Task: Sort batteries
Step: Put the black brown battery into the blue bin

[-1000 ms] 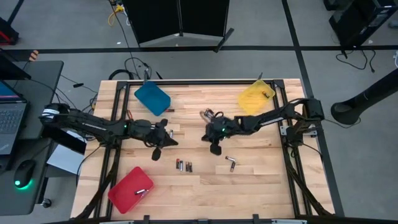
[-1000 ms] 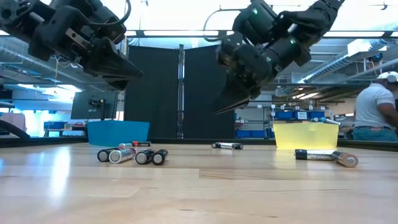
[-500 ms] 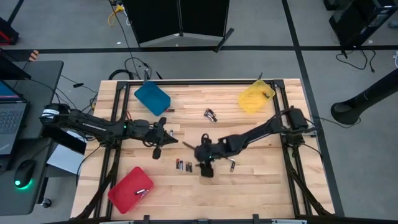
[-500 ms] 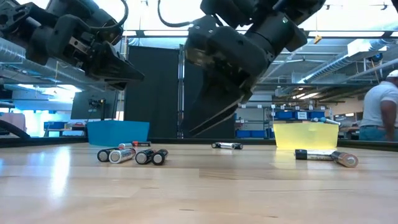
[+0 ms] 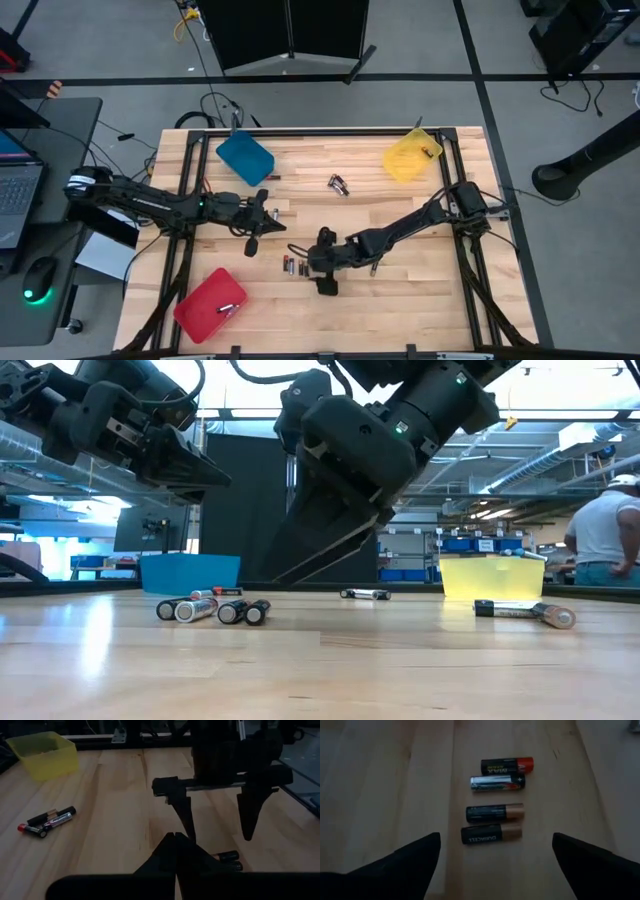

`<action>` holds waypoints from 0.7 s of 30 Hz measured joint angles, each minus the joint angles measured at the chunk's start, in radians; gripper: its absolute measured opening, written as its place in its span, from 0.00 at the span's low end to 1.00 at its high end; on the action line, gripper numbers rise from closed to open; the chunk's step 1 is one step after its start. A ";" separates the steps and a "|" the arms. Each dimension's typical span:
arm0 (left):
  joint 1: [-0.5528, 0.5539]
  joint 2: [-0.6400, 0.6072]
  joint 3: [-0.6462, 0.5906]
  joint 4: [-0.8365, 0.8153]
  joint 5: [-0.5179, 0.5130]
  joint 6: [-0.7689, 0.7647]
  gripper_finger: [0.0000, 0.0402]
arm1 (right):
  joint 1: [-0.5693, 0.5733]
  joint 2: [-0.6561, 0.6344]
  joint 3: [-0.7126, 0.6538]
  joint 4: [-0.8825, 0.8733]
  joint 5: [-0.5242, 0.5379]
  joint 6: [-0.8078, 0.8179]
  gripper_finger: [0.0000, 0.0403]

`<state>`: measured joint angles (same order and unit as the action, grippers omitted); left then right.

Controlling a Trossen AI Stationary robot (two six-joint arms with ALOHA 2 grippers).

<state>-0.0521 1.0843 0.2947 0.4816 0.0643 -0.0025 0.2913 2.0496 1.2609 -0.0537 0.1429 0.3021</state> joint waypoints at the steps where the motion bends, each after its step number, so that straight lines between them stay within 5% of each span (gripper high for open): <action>1: 0.000 0.000 0.000 0.000 0.000 0.000 0.01 | 0.002 0.007 0.001 0.014 0.000 -0.013 0.98; 21: 0.000 0.000 0.000 0.023 -0.019 0.011 0.01 | -0.004 0.080 0.000 0.105 -0.007 -0.085 0.93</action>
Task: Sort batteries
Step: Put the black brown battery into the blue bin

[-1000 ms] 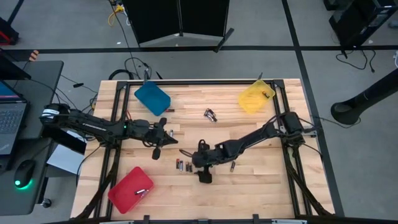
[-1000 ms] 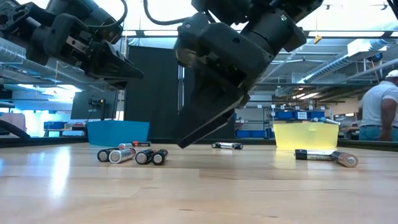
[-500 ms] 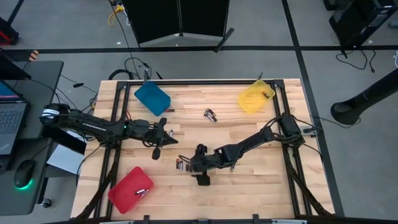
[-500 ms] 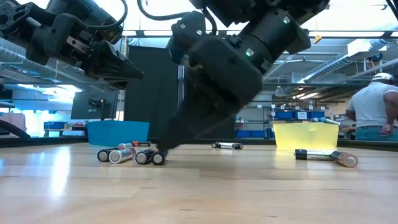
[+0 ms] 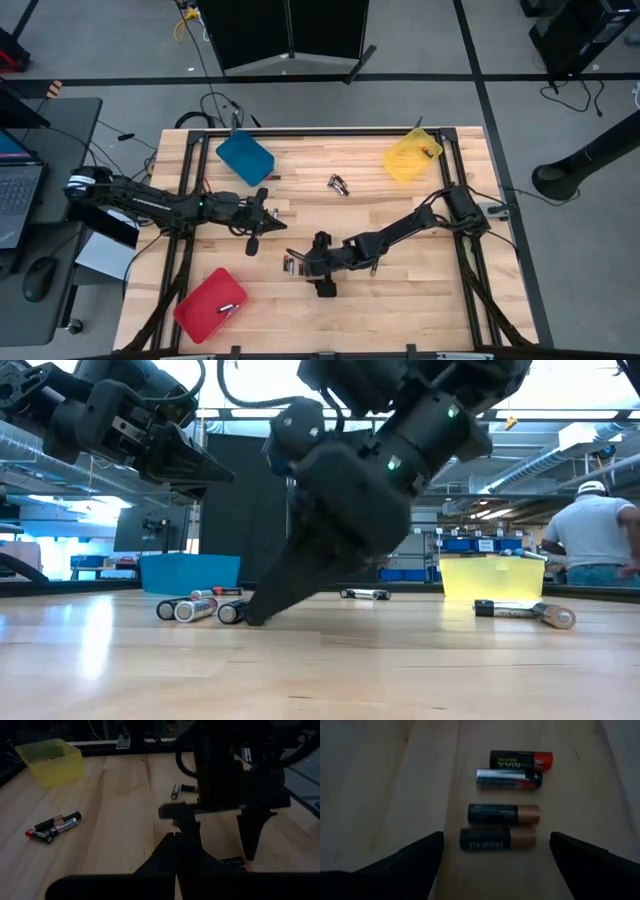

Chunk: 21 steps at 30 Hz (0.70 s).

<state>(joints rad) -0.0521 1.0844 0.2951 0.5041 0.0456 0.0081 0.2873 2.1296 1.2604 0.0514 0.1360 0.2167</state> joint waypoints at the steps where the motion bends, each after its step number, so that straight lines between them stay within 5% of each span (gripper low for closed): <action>1: 0.000 0.000 0.000 -0.001 -0.001 0.000 0.01 | -0.001 0.005 0.000 0.005 0.000 0.003 0.93; 10: 0.000 0.000 0.000 0.000 -0.009 0.003 0.01 | -0.003 0.011 0.001 0.009 0.000 0.016 0.89; 21: 0.000 0.000 0.000 0.009 -0.036 -0.016 0.01 | -0.003 0.002 0.002 -0.021 -0.002 0.020 0.57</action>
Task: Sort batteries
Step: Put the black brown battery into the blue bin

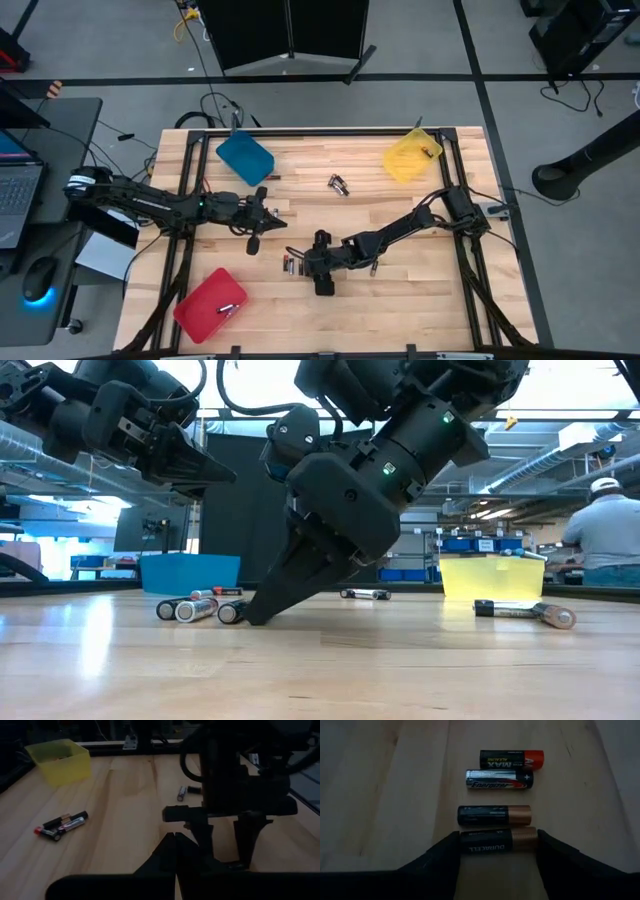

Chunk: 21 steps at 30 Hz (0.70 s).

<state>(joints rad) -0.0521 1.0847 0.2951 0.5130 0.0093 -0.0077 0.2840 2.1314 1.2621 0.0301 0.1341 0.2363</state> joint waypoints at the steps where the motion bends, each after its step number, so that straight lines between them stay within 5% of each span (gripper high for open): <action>1: 0.000 0.000 0.000 0.003 -0.011 -0.001 0.01 | 0.000 -0.003 0.000 -0.012 -0.001 0.000 0.57; 12: 0.056 0.003 0.000 0.082 -0.077 -0.208 0.01 | -0.020 -0.201 -0.004 -0.375 0.170 0.007 0.58; 21: 0.248 0.161 0.000 0.312 0.134 -0.418 0.01 | -0.093 -0.336 -0.003 -0.555 0.351 -0.070 0.58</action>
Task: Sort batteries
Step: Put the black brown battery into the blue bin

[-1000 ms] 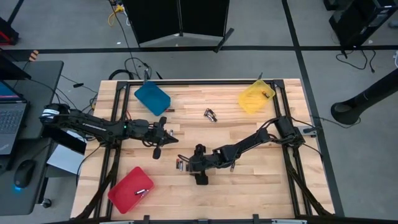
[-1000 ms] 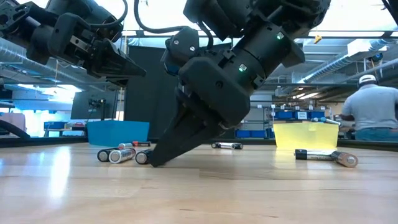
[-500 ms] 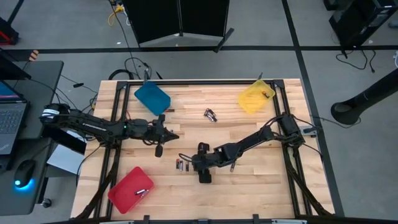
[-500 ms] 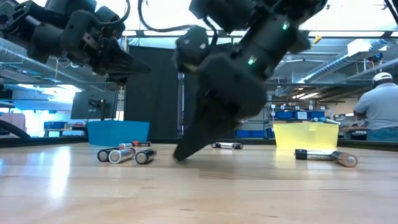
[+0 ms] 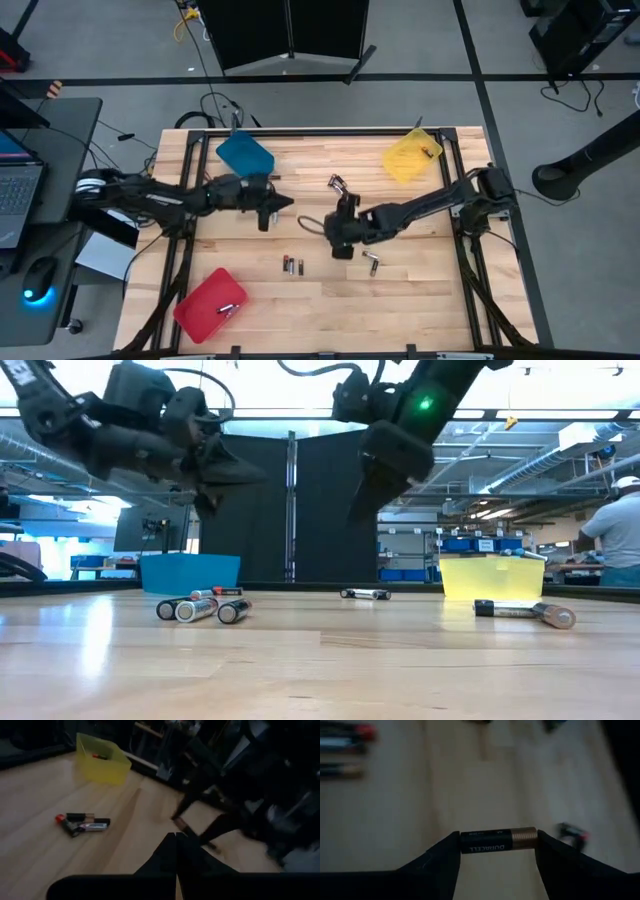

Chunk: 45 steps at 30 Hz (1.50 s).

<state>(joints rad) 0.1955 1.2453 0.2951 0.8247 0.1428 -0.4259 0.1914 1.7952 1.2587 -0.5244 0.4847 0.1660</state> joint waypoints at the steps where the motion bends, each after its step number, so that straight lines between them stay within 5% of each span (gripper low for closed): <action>1: 0.026 0.028 0.000 0.046 0.041 -0.038 0.01 | -0.012 -0.007 0.000 0.003 0.010 -0.025 0.58; 8: 0.164 0.223 0.102 0.125 0.229 -0.149 0.05 | -0.119 -0.015 0.000 0.064 0.054 -0.242 0.58; 12: 0.217 0.324 0.191 0.123 0.350 -0.155 0.15 | -0.188 -0.015 0.000 0.137 0.056 -0.354 0.58; 24: 0.367 0.430 0.427 0.092 0.472 -0.128 0.45 | -0.364 -0.020 0.001 0.290 -0.043 -0.656 0.58; 33: 0.478 0.488 0.530 0.048 0.489 -0.096 0.48 | -0.530 -0.020 0.001 0.322 -0.186 -0.644 0.58; 45: 0.531 0.488 0.529 -0.026 0.597 -0.135 0.48 | -0.532 -0.020 0.002 0.516 -0.216 -0.683 0.58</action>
<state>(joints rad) 0.7268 1.7336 0.8244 0.7992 0.7403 -0.5613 -0.3405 1.7752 1.2606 -0.0082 0.2687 -0.5167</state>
